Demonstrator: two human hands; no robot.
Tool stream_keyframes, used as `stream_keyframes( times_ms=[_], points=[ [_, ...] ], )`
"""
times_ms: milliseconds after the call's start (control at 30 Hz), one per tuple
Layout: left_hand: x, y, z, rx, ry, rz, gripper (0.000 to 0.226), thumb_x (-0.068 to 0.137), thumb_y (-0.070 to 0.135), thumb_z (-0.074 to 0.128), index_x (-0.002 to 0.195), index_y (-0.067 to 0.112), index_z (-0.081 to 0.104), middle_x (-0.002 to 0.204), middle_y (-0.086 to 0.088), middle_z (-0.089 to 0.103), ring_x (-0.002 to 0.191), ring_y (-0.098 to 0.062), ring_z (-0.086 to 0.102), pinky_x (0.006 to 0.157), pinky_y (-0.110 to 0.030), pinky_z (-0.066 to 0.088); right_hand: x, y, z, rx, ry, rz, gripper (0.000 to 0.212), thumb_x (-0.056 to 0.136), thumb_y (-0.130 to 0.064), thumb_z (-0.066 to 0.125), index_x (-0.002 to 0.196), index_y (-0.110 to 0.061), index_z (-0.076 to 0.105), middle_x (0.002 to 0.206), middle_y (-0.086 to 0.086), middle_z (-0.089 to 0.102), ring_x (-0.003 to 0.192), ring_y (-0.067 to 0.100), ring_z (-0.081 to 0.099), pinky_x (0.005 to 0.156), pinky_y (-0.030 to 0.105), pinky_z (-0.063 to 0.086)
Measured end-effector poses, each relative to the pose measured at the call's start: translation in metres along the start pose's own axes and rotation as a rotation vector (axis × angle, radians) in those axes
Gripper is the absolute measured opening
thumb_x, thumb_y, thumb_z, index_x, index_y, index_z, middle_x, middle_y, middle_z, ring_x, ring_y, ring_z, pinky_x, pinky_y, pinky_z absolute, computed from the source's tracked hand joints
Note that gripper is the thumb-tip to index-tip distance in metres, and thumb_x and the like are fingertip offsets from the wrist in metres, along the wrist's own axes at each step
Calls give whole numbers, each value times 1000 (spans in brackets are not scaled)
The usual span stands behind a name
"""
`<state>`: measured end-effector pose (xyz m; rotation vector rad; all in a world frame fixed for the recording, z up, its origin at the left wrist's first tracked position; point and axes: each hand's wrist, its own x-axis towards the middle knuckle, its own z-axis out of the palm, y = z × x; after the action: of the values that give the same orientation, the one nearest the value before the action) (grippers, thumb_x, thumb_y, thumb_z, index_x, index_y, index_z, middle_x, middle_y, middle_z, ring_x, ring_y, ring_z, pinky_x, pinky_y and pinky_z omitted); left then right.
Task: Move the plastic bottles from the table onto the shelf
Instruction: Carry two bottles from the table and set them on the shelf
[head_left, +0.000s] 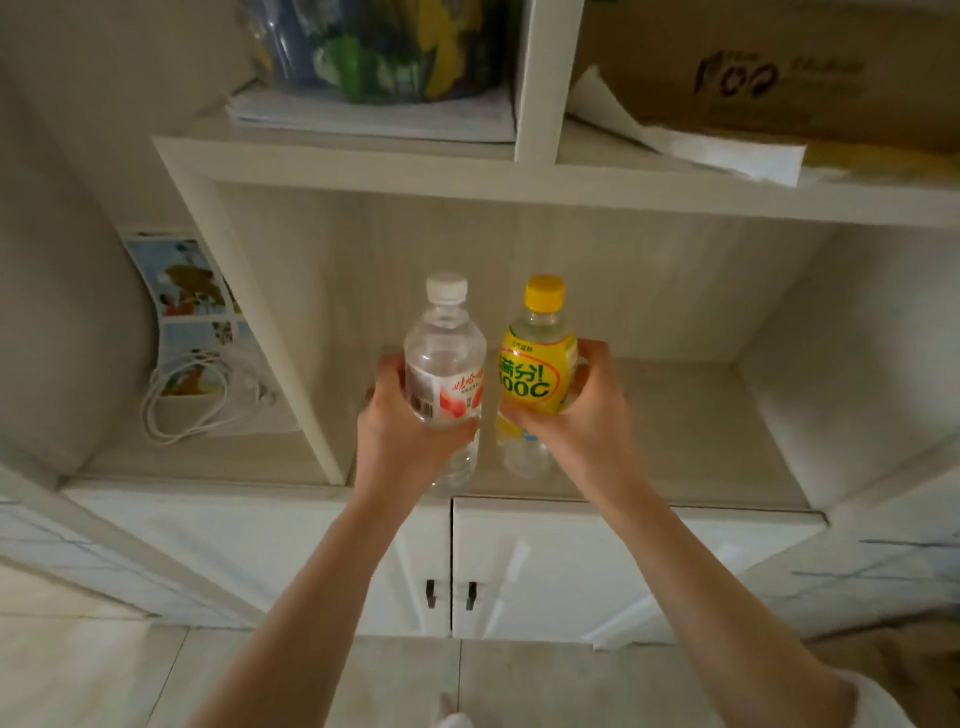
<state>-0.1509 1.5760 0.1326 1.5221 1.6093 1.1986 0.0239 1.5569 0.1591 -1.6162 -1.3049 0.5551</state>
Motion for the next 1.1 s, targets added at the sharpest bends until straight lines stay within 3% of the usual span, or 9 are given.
stream_keyframes(
  times_ms=[67,133,200,300,400,567,733,867,1100],
  points=[
    [19,0,0,-1,-4,7,65,54,32,88,103,36,44,89,10,64,81,-3,63,60,-9,44,17,-2,11,17,4,-14,66,51,-38,84,102,-38,41,83,-22,65,79,0,66,69,31,56],
    [30,-2,2,0,-13,0,75,56,34,87,117,33,44,100,5,67,93,-17,64,74,-31,52,31,-1,21,27,6,-22,67,52,-34,86,101,-37,40,84,-20,64,81,6,67,71,34,56],
    [37,-5,4,2,1,-5,78,56,35,87,121,36,42,106,7,67,98,-20,64,82,-40,53,41,1,31,31,7,-31,69,52,-31,87,103,-35,41,86,-20,62,82,7,66,69,31,54],
    [45,-12,6,-48,42,-16,74,57,29,88,116,36,45,106,9,67,96,-16,66,86,-42,54,51,9,44,59,3,-41,69,53,-27,87,104,-32,40,85,-20,61,78,-1,64,64,22,52],
    [56,-18,11,-91,82,-31,73,56,25,89,117,27,50,112,1,64,100,-20,65,89,-46,53,60,15,54,74,6,-63,69,54,-24,87,103,-31,39,86,-15,61,74,-1,62,55,13,47],
    [83,-20,23,-106,175,-20,74,57,18,89,122,12,53,117,-10,63,107,-29,62,92,-48,51,79,20,69,74,23,-97,67,55,-21,87,109,-17,46,104,7,58,94,25,60,71,36,52],
    [95,-17,29,-6,273,46,70,53,13,91,112,6,55,110,-13,62,102,-32,60,88,-48,49,95,30,81,47,19,-96,76,52,-21,87,116,-9,47,102,-1,41,100,25,52,77,34,50],
    [107,-15,31,31,283,70,75,55,12,90,119,1,53,118,-17,61,110,-35,59,94,-48,47,107,33,90,38,41,-80,75,56,-15,85,120,-6,47,104,-1,40,107,27,50,83,31,47],
    [123,-9,39,0,281,53,91,56,7,89,134,-3,44,133,-18,55,124,-32,52,104,-45,42,125,30,104,65,48,-86,76,59,-15,84,124,-5,46,94,-13,36,110,31,51,91,39,48]
  ],
)
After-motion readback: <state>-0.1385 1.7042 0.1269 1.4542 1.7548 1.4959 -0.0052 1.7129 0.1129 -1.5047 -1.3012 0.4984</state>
